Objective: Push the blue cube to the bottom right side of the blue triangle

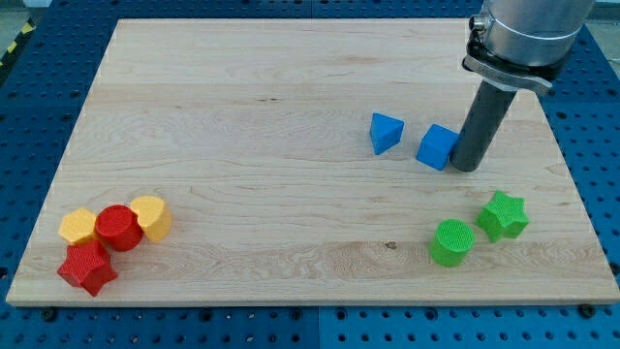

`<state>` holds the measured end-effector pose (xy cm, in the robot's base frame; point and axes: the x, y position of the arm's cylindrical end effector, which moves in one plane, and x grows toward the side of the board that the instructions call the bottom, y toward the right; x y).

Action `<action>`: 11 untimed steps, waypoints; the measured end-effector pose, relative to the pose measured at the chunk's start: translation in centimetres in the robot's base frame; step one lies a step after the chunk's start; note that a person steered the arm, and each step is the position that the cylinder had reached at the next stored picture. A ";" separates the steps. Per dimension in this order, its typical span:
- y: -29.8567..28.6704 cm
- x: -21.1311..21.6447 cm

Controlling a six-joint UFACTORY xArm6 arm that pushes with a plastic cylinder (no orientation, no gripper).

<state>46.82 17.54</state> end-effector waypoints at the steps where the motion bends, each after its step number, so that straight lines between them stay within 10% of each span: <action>1: 1.7 0.1; 11: -0.6 -2.9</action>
<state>43.94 16.91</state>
